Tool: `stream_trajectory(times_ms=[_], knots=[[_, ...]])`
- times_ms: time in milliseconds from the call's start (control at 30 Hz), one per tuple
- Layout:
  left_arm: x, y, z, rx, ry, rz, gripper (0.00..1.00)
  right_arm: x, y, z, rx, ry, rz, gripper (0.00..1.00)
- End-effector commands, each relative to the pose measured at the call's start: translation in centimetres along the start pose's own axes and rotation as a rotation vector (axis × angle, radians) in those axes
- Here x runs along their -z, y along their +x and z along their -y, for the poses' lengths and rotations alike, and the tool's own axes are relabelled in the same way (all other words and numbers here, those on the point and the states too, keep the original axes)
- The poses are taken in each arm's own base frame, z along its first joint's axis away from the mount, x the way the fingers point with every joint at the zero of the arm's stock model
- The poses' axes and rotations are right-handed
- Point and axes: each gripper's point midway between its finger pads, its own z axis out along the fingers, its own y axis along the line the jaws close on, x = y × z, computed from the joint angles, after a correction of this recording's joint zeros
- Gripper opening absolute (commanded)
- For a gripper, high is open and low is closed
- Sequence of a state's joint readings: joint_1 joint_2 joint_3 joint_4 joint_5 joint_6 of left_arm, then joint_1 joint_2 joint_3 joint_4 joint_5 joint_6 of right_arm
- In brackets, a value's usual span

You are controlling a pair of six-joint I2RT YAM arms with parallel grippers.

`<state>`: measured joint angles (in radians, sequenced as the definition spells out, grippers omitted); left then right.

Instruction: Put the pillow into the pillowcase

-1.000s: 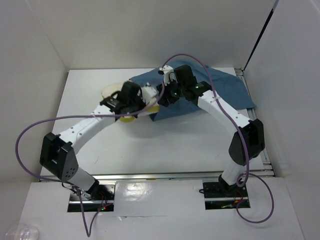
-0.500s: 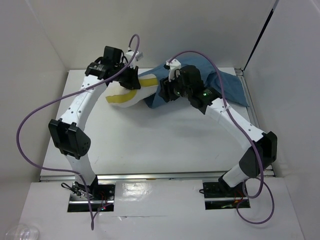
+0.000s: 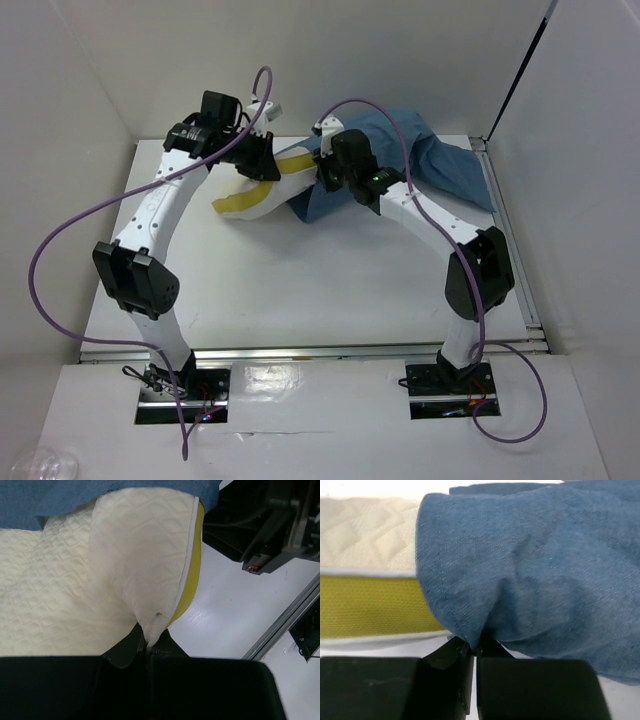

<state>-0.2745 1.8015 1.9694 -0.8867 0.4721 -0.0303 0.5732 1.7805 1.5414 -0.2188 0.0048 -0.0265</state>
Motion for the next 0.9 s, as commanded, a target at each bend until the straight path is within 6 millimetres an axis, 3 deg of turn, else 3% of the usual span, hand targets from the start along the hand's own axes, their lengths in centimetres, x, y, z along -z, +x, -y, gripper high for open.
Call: stream_trajectory(times_ms=[0,100,167,233,300,367,400,467,533,733,767,867], knots=[[4.7,-3.1,4.1,-0.062,0.080,0.149,0.00,0.0,-5.6,0.4,-0.004,-0.015,0.148,0.02],[4.0,-2.4,3.7,-0.046,0.081,0.144,0.00,0.2,-6.7,-1.3,-0.020,-0.104,0.149,0.00],[3.2,-1.6,3.4,-0.029,0.082,0.136,0.00,1.2,-8.7,-2.7,-0.021,-0.161,0.162,0.00],[2.5,-1.9,3.4,-0.035,0.080,0.151,0.00,2.6,-10.1,-6.6,0.005,-0.281,0.177,0.00],[1.6,-1.5,2.7,-0.015,0.071,0.142,0.00,4.2,-11.8,-9.2,0.024,-0.367,0.202,0.00],[0.5,-2.0,2.2,-0.009,0.071,0.153,0.00,5.9,-11.9,-13.1,0.050,-0.495,0.192,0.00],[0.1,-2.0,1.9,0.000,0.063,0.153,0.00,7.3,-13.0,-14.4,0.062,-0.547,0.213,0.00],[-0.3,-2.6,1.7,0.015,0.065,0.167,0.00,9.5,-13.5,-17.6,0.096,-0.669,0.218,0.00],[-0.7,-3.3,1.4,0.032,0.058,0.193,0.00,11.7,-14.2,-19.4,0.115,-0.768,0.222,0.00],[0.8,-6.6,-2.2,0.095,-0.029,0.328,0.00,15.7,-15.1,-21.5,0.133,-0.933,0.217,0.00],[1.2,-7.3,-2.1,0.093,-0.027,0.348,0.00,16.1,-14.6,-21.9,0.134,-0.975,0.197,0.00],[2.1,-8.6,-4.4,0.142,-0.079,0.390,0.00,17.7,-14.0,-22.4,0.138,-1.041,0.158,0.00]])
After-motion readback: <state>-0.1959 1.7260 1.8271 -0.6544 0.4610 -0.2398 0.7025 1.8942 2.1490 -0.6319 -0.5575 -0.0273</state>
